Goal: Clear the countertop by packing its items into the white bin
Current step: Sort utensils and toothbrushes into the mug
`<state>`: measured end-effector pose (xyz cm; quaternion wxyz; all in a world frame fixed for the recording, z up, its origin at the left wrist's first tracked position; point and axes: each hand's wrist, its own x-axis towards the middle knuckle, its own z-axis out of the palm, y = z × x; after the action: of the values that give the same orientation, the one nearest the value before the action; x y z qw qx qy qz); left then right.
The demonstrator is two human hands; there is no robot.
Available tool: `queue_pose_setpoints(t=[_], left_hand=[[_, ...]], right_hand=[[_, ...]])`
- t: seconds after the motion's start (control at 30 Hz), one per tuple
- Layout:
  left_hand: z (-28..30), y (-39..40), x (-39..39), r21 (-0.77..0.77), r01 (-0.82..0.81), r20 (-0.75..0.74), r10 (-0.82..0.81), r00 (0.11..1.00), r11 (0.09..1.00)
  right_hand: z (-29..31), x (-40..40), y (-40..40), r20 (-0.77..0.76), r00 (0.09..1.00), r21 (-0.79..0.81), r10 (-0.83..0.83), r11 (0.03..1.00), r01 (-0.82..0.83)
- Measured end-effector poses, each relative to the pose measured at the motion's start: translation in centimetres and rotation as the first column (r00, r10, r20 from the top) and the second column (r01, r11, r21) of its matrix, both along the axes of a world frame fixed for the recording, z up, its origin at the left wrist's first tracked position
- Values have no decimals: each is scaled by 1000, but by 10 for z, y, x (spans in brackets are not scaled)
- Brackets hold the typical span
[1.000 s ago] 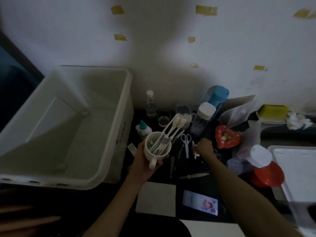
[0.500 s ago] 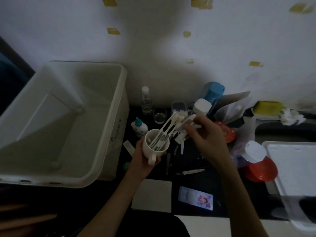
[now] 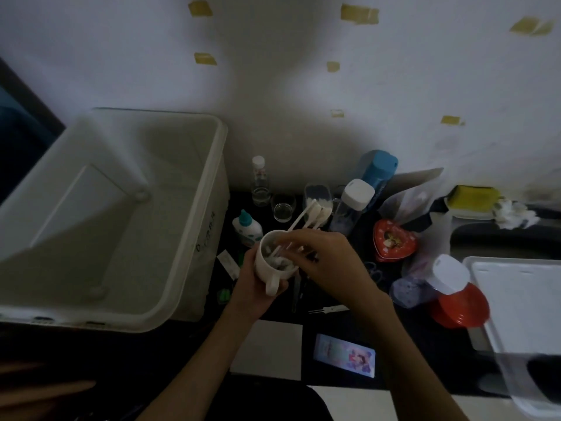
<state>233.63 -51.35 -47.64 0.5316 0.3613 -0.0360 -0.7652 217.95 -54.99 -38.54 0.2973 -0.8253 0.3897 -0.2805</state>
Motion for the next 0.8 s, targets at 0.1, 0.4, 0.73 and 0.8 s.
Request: queue_pose_setpoints(t=[0.1,0.4,0.73,0.8], left_hand=[[0,0,5,-9,-2,-63,2,998,1000],[9,6,17,12,-122,-90,123,988,992],[13,2,19,48,-92,-50,94,994,995],[12,0,18,39,-84,-45,86,995,996]], right_hand=[[6,-10,-3,235,954,6,-187,982,191],[-155,-33,-83,-442,859,197,-258,906,374],[-185,-20,-119,-648,752,51,-122,978,203],[-190,-24,-117,-648,748,4,-148,980,197]])
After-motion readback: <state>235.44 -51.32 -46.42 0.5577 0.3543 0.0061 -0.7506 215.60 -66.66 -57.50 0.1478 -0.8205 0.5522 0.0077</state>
